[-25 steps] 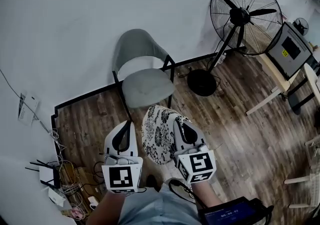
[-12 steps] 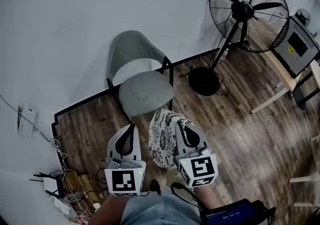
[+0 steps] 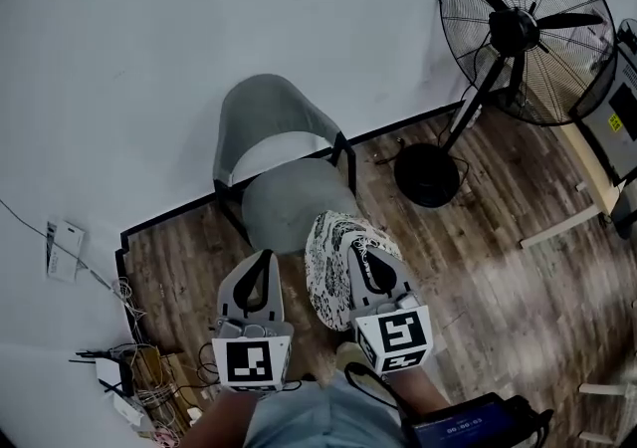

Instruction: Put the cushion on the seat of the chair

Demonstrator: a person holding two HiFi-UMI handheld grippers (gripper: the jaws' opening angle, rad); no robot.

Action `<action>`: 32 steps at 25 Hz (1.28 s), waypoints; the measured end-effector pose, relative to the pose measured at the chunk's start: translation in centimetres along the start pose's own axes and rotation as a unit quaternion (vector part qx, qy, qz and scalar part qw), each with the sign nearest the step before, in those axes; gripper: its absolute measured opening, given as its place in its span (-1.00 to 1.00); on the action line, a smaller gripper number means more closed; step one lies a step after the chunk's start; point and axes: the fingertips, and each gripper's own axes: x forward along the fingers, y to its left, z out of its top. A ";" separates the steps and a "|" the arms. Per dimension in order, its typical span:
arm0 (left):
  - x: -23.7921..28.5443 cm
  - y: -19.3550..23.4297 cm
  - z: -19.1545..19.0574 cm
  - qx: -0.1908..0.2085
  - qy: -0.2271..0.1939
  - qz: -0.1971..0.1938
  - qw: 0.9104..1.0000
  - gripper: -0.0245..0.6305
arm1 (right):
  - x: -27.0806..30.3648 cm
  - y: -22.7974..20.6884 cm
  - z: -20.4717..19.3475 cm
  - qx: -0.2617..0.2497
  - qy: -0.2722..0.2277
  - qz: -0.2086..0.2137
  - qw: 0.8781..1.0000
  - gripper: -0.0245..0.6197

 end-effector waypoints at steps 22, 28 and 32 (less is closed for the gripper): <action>11.2 11.1 -2.3 -0.059 0.008 0.064 0.996 -0.90 | 16.7 -3.1 2.8 -0.049 0.032 0.035 0.998 -0.88; 14.4 16.9 -4.0 -0.067 0.023 0.077 0.995 -0.90 | 23.4 -1.2 1.5 -0.047 0.055 0.049 0.996 -0.88; 15.8 20.4 -5.6 -0.077 0.036 0.092 0.992 -0.90 | 27.8 0.8 0.5 -0.050 0.067 0.070 0.994 -0.88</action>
